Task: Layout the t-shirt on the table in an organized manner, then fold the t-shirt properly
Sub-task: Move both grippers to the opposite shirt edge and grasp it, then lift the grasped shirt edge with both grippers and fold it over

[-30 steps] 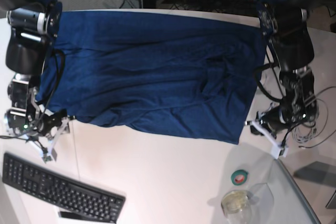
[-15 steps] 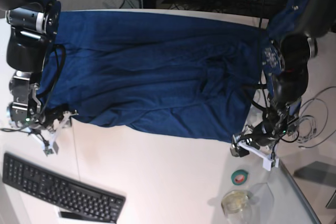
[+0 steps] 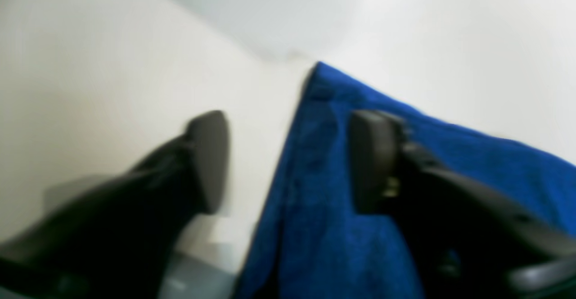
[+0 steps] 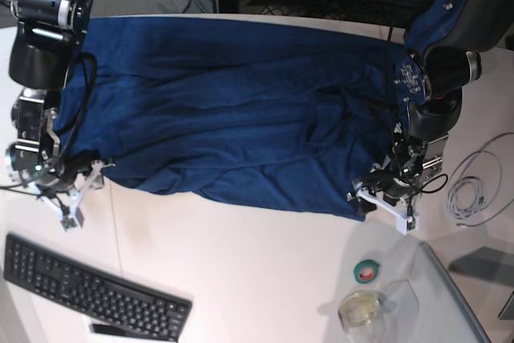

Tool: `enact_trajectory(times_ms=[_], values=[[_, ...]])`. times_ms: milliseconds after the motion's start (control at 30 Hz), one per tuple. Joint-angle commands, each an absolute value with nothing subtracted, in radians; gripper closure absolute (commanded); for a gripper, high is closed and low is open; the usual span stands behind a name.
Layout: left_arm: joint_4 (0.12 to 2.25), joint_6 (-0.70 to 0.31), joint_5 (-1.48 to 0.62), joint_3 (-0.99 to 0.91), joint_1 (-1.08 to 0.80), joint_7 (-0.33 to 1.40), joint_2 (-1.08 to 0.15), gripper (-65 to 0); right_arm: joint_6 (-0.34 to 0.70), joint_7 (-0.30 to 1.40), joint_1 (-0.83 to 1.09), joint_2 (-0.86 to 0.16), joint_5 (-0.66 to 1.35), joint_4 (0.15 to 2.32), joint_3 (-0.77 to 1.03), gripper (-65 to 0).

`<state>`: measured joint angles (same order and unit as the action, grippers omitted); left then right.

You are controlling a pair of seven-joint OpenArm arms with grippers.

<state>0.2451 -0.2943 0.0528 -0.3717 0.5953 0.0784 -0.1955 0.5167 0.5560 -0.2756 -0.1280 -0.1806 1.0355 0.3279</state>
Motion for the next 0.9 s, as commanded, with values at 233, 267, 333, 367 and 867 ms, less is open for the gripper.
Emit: enact_trajectory(times_ms=[233,267,333,367,867], values=[[0.246,-0.291,0.051,-0.372,0.562,0.128,-0.199,0.0,0.521,0.541,-0.269,-0.139,-0.170,1.066,0.331,-35.6],[0.246,-0.291,0.051,-0.372,0.561,0.128,-0.199,0.0,0.521,0.541,-0.266,-0.139,-0.170,1.073,0.331,-35.6],[0.248,-0.292,0.051,-0.372,0.558,0.133,-0.199,0.0,0.521,0.544,-0.259,-0.139,-0.170,1.087,0.331,-35.6],[0.249,-0.292,0.051,-0.372,0.556,0.151,-0.199,0.0,0.521,0.544,-0.254,-0.139,-0.170,1.096,0.331,-35.6],[1.053,-0.292,-0.042,-0.372,0.265,0.630,-0.137,0.0,0.521,0.545,-0.246,-0.137,-0.170,1.113,0.331,-35.6]])
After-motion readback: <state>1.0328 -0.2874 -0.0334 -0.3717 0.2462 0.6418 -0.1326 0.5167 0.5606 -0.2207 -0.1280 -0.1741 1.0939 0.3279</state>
